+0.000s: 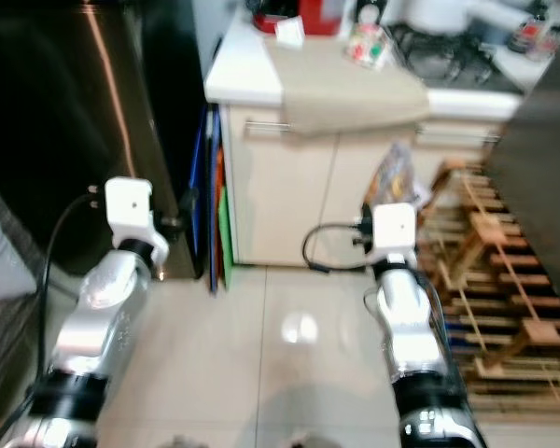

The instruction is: Restocking fridge

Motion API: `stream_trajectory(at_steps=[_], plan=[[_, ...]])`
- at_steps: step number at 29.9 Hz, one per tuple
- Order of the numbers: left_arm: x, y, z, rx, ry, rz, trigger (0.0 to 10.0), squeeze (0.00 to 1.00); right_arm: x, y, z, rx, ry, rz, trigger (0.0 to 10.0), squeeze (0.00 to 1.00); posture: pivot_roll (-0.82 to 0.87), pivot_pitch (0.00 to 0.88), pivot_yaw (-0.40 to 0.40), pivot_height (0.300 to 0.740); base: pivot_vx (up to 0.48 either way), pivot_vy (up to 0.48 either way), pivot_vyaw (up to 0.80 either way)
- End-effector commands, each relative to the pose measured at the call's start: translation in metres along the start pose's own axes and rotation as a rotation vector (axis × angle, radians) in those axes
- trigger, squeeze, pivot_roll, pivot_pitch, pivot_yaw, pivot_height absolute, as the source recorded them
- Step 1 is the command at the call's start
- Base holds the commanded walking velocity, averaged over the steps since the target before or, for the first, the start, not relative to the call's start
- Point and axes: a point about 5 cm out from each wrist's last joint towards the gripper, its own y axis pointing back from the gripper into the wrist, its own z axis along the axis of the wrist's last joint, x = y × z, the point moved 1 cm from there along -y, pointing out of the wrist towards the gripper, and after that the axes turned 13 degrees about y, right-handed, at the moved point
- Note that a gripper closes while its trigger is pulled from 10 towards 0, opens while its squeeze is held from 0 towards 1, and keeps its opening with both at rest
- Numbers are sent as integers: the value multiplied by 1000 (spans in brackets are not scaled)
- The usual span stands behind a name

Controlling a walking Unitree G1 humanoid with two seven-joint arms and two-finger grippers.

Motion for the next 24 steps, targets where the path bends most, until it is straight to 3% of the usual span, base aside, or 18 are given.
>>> stream_trajectory(at_steps=[1, 24], plan=[[-7, -3, -1, 4, 11, -31, 10000, 0, -7, 0, 3, -24, 14, -28, 0, 0, -64, 0, 48, 736, 0, -480, 0], [-10, -2, -2, -7, 6, -55, 10000, 0, -5, 10, -5, -24, 20, 15, 0, 0, -74, 0, 48, 736, 0, -480, 0]])
